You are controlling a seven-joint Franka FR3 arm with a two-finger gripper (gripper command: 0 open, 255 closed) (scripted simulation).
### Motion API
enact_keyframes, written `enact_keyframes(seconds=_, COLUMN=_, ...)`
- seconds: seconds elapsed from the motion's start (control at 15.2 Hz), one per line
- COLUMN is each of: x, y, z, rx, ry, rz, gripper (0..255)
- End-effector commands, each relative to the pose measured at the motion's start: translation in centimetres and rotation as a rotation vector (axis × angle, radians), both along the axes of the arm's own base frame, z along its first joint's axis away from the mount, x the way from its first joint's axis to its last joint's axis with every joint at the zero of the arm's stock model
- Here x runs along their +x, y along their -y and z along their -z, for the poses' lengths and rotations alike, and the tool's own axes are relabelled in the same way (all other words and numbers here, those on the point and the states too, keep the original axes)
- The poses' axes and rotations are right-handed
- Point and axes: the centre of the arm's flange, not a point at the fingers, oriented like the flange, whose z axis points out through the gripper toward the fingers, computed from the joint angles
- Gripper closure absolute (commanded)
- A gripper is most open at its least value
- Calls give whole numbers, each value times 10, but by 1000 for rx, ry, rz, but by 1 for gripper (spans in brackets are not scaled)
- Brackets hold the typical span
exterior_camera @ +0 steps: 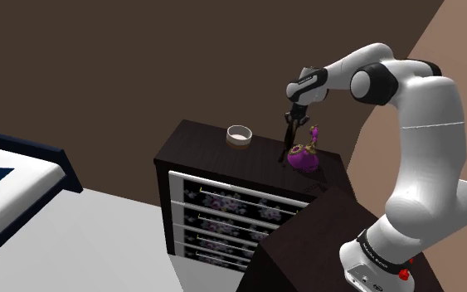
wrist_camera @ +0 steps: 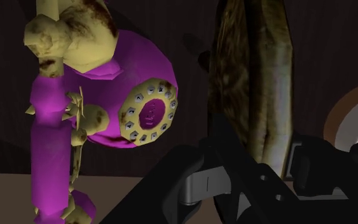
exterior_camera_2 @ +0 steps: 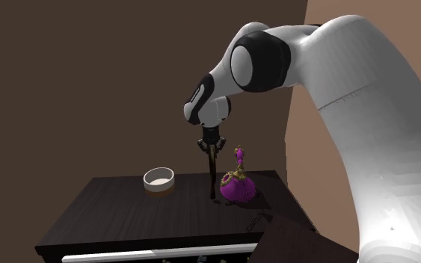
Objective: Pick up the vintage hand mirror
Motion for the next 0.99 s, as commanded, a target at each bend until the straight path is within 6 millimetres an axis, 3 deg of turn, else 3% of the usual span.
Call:
enact_keyframes(seconds=0.0, x=0, y=0, z=-10, rx=0, ry=1, rz=0, gripper=255)
enact_keyframes(seconds=0.79, x=0, y=0, z=-74, rx=0, ry=1, rz=0, gripper=255)
enact_keyframes(seconds=0.92, x=0, y=0, z=-74, rx=0, ry=1, rz=0, gripper=255)
